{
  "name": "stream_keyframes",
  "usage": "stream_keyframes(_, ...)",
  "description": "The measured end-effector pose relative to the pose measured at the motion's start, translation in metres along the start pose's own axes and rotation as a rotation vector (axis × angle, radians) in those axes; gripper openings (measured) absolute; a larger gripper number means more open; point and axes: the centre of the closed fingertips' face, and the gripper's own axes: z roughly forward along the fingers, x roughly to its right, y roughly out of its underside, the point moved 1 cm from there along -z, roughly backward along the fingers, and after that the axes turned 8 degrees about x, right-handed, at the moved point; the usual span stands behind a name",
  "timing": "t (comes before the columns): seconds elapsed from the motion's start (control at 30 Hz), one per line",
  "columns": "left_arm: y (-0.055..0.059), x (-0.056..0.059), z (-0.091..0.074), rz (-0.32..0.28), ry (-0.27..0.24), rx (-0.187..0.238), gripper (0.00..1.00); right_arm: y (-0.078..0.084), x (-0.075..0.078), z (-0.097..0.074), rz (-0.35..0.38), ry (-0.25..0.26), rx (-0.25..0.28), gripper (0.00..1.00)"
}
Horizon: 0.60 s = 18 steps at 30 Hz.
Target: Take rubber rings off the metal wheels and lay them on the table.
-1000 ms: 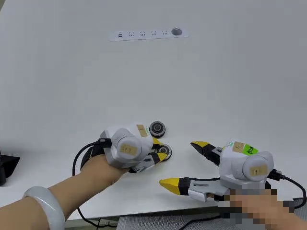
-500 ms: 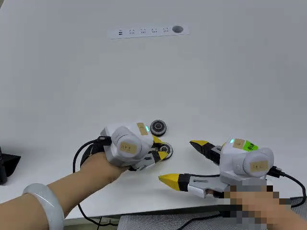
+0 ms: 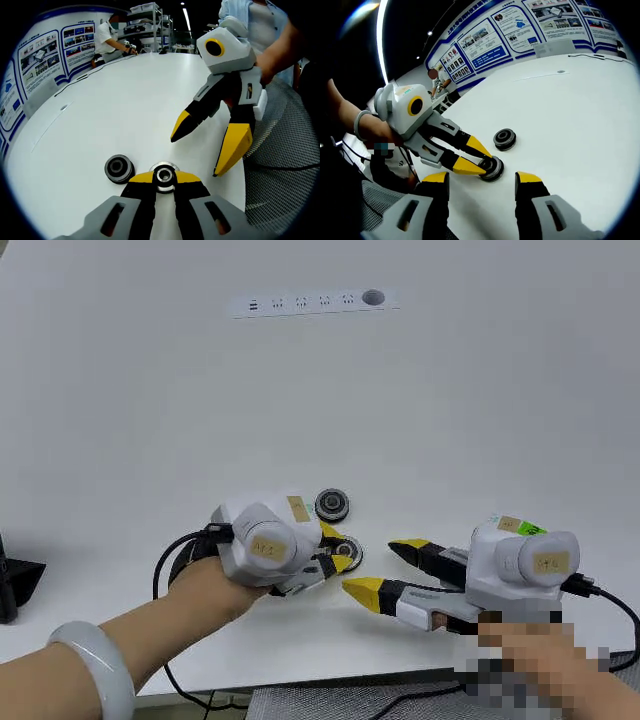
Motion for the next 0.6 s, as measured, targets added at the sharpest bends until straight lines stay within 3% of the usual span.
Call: stream_keyframes(0.6,0.000,0.000,0.000,0.007,0.002,0.003,0.13,0.002,0.015,0.010,0.245,0.072,-0.030,0.31)
